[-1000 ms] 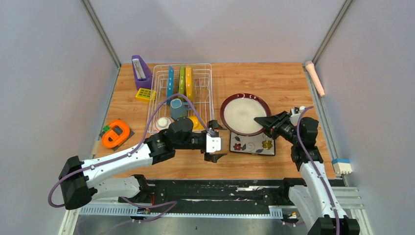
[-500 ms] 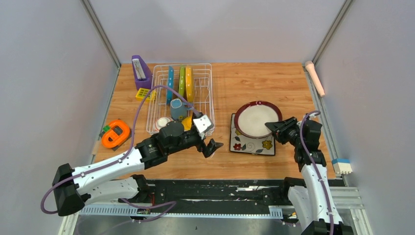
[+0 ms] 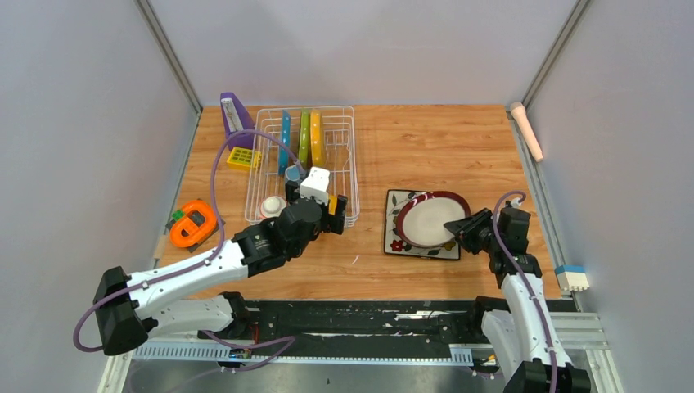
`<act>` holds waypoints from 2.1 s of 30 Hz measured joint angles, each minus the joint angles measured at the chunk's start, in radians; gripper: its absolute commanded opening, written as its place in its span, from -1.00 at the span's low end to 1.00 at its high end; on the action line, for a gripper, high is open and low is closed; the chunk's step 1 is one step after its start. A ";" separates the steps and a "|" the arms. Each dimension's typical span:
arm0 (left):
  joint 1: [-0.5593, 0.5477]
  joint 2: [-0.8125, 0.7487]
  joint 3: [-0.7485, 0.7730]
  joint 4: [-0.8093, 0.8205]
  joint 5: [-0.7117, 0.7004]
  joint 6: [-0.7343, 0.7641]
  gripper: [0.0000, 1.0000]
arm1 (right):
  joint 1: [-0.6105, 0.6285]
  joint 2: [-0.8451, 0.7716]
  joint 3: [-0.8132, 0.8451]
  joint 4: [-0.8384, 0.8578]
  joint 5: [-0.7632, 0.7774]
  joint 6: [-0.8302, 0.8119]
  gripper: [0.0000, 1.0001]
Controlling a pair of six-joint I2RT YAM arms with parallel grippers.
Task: Unload the mixed dishes from the dish rack
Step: Place the plate at the center of the board.
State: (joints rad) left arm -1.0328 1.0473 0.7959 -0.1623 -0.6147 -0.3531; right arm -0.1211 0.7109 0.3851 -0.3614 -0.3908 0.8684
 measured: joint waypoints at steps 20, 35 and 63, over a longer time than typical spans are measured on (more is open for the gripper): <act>0.022 -0.078 -0.004 -0.044 -0.089 -0.070 1.00 | 0.000 0.130 -0.029 0.086 -0.021 -0.003 -0.32; 0.027 -0.081 -0.018 -0.043 -0.071 -0.071 1.00 | 0.000 0.268 -0.028 0.085 -0.042 -0.041 0.59; 0.033 -0.072 -0.019 -0.039 -0.056 -0.071 1.00 | 0.016 0.249 0.114 -0.084 0.087 -0.116 1.00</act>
State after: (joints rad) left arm -0.9997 0.9752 0.7769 -0.2016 -0.6704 -0.4244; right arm -0.1051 0.9600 0.4988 -0.4454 -0.3038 0.7528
